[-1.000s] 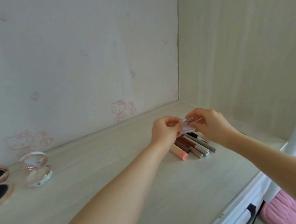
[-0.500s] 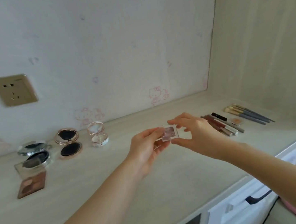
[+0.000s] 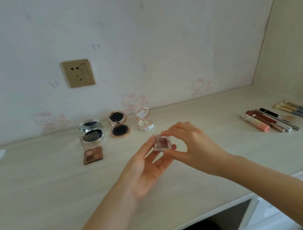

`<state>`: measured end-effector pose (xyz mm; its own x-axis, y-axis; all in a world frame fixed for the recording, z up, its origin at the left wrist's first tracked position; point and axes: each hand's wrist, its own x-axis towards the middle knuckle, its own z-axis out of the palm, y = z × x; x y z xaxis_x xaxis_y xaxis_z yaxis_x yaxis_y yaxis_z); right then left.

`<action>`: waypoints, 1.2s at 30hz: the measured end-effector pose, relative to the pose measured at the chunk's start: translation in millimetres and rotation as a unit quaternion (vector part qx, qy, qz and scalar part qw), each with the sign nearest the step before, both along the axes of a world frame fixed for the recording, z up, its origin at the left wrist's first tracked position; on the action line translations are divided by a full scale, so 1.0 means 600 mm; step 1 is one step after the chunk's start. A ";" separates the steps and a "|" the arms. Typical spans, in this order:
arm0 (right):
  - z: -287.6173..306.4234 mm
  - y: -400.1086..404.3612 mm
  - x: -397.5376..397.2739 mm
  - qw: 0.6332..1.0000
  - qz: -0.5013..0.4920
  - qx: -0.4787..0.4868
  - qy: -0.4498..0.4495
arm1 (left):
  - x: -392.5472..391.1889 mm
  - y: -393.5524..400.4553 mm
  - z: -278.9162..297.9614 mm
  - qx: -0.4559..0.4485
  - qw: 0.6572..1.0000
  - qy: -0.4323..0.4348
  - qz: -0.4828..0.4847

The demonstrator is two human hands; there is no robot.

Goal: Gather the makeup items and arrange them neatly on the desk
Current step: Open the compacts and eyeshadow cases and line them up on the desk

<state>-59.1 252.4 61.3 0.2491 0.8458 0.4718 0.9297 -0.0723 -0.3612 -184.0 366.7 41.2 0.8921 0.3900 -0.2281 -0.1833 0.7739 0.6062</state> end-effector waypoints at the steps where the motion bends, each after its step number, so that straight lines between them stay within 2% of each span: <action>1: -0.003 0.009 -0.011 1.000 0.007 -0.005 -0.002 | -0.013 0.005 -0.005 -0.004 1.000 -0.001 0.005; 8: -0.011 0.040 -0.071 0.995 0.072 0.003 -0.067 | -0.071 0.038 -0.035 0.042 0.998 0.007 0.050; 13: -0.006 0.049 -0.084 0.995 0.074 0.005 -0.065 | -0.081 0.040 -0.044 0.059 0.996 0.004 0.062; 18: -0.001 0.051 -0.089 0.996 0.082 -0.012 -0.032 | -0.088 0.042 -0.043 0.066 0.996 -0.004 0.055; 23: 0.001 0.053 -0.089 0.995 0.094 -0.008 0.040 | -0.095 0.045 -0.042 0.073 0.996 -0.002 0.047; 36: 0.014 0.056 -0.063 0.989 0.116 -0.034 0.090 | -0.095 0.052 -0.044 0.076 0.995 0.001 0.059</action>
